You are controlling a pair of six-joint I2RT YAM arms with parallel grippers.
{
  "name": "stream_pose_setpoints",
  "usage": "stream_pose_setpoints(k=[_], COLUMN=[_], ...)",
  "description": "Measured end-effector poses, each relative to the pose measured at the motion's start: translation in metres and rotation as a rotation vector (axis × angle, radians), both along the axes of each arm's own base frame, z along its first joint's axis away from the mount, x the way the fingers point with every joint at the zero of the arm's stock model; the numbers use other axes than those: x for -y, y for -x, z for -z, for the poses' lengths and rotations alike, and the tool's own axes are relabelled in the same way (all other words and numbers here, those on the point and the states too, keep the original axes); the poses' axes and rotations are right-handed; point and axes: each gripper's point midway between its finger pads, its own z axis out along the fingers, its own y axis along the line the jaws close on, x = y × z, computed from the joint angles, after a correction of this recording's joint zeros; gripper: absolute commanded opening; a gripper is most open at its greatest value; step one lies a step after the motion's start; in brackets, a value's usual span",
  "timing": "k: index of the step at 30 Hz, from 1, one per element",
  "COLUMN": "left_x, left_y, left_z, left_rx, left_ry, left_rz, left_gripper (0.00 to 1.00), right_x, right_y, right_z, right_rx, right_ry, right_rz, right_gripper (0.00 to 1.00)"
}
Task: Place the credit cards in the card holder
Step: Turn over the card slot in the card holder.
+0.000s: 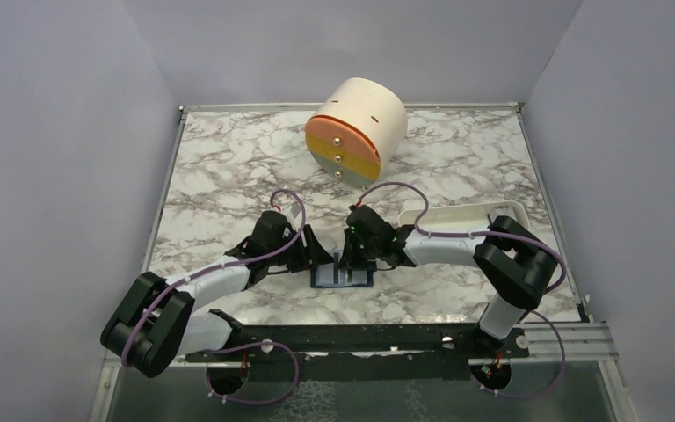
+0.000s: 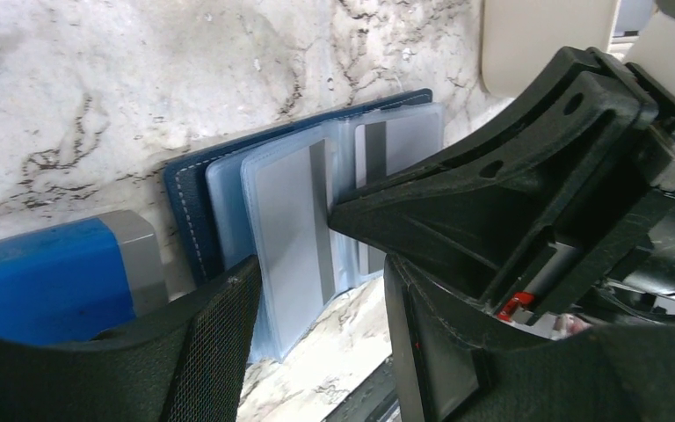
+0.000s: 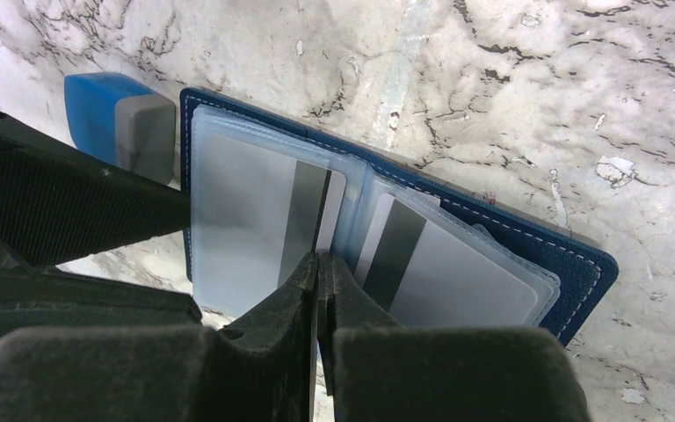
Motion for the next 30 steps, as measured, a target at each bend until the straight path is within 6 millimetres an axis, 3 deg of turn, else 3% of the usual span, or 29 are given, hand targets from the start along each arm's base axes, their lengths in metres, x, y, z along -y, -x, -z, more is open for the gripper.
stream_pose_setpoints(k=[14, 30], left_x=[0.013, 0.018], left_y=[0.004, 0.005], left_z=[-0.022, -0.029], left_rx=[-0.012, -0.023], left_ry=[0.109, 0.152], left_rz=[0.021, 0.026], left_gripper=[0.56, 0.56], right_x=[-0.007, -0.011], right_y=[0.0, 0.0], right_z=[-0.001, -0.004], right_rx=[0.036, 0.097], right_ry=[-0.051, -0.101], right_rz=[-0.04, -0.095], right_gripper=[0.09, 0.16])
